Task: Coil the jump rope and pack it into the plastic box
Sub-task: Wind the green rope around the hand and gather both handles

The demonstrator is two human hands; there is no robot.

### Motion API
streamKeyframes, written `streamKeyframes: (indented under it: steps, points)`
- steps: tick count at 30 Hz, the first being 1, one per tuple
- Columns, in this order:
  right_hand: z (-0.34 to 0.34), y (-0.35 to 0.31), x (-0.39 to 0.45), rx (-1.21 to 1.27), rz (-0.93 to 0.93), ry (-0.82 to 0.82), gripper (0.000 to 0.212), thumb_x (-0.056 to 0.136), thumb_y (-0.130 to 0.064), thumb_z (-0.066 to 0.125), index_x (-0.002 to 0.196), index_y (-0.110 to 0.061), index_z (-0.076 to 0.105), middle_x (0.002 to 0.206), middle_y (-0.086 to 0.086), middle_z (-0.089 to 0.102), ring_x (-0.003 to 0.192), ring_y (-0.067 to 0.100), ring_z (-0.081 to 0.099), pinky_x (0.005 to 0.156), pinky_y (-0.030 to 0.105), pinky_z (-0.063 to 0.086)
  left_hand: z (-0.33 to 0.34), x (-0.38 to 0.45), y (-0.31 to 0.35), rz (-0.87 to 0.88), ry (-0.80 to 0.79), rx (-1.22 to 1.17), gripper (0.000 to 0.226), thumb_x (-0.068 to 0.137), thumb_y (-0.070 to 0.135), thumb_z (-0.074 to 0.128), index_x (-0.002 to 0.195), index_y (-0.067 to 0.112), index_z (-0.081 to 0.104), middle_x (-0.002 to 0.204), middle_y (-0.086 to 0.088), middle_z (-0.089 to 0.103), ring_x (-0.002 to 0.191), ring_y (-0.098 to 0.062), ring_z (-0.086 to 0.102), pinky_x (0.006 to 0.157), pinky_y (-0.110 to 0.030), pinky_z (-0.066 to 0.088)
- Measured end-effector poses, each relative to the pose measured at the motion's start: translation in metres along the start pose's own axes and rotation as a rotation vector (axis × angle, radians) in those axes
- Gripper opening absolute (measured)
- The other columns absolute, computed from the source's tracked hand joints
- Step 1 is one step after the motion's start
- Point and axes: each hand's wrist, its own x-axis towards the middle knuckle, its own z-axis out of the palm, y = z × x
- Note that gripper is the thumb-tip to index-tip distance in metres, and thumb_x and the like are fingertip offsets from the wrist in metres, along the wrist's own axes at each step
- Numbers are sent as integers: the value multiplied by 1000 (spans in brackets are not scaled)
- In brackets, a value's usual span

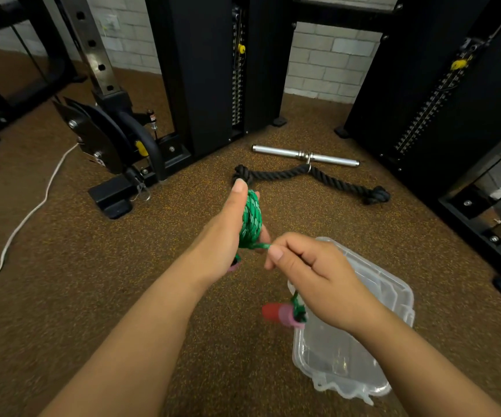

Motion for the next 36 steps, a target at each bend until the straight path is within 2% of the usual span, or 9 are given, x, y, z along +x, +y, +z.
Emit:
streamKeyframes:
  steps: [3, 5, 8, 14, 23, 27, 31, 33, 36]
  points:
    - [-9, -3, 2, 130, 74, 61, 22, 95, -27, 51, 77, -23, 62, 57, -15, 56, 49, 12, 45, 49, 24, 40, -1, 0, -10, 1, -40, 84, 93, 59, 97, 4, 104, 41, 62, 99, -20, 68, 93, -23, 60, 82, -39, 44]
    - [-17, -1, 5, 224, 141, 114, 26, 94, -33, 48, 76, -23, 63, 54, -12, 48, 49, 11, 44, 51, 30, 42, -1, -1, -8, 20, -77, 159, 89, 69, 89, -2, 92, 36, 65, 71, -7, 64, 71, -17, 61, 82, -44, 48]
    - [-26, 5, 8, 248, 190, 199, 32, 94, -42, 45, 76, -22, 64, 54, -12, 46, 52, 7, 44, 58, 30, 42, 1, -3, -2, -2, -195, 175, 91, 75, 84, -2, 83, 25, 68, 58, 1, 53, 58, -15, 54, 80, -42, 48]
    - [-23, 14, 13, 226, 262, 242, 29, 97, -31, 43, 76, -20, 60, 53, -16, 47, 51, 2, 44, 54, 20, 42, 0, -2, 5, -6, -320, 29, 61, 87, 65, 33, 93, 18, 72, 46, 6, 40, 44, -13, 42, 61, -25, 42]
    - [-21, 22, 14, 243, 245, 285, 28, 92, -40, 49, 74, -26, 65, 54, -10, 41, 53, 12, 37, 58, 37, 37, 2, -1, 8, 25, -314, -57, 46, 84, 60, 41, 71, 17, 50, 44, 5, 32, 41, -14, 36, 46, -21, 36]
    - [-21, 24, 13, 238, 203, 257, 27, 85, -46, 51, 77, -26, 66, 53, -9, 43, 52, 12, 40, 58, 37, 41, 0, -2, 8, 25, -317, -235, 46, 83, 61, 43, 62, 20, 46, 41, 6, 30, 39, -14, 34, 45, -23, 32]
    - [-15, 29, 11, 219, 174, 196, 24, 90, -35, 49, 83, -18, 65, 61, -1, 50, 57, 10, 48, 55, 27, 43, -1, -2, 9, 22, -299, -601, 44, 84, 57, 45, 63, 19, 53, 38, 9, 30, 35, -10, 34, 42, -18, 32]
    - [-9, 32, 10, 173, 151, 159, 20, 95, -27, 49, 84, -18, 63, 65, -1, 54, 60, 8, 51, 60, 25, 45, -1, 1, 8, 13, -292, -742, 50, 91, 55, 39, 70, 16, 62, 37, 8, 32, 35, -9, 35, 42, -17, 33]
    - [-1, 43, 9, -129, 98, 73, 25, 92, -43, 44, 77, -30, 59, 68, -12, 60, 70, -2, 54, 80, 31, 43, -4, 4, 9, 30, -266, -910, 58, 96, 52, 31, 84, 13, 73, 37, 8, 35, 38, -9, 37, 44, -18, 34]
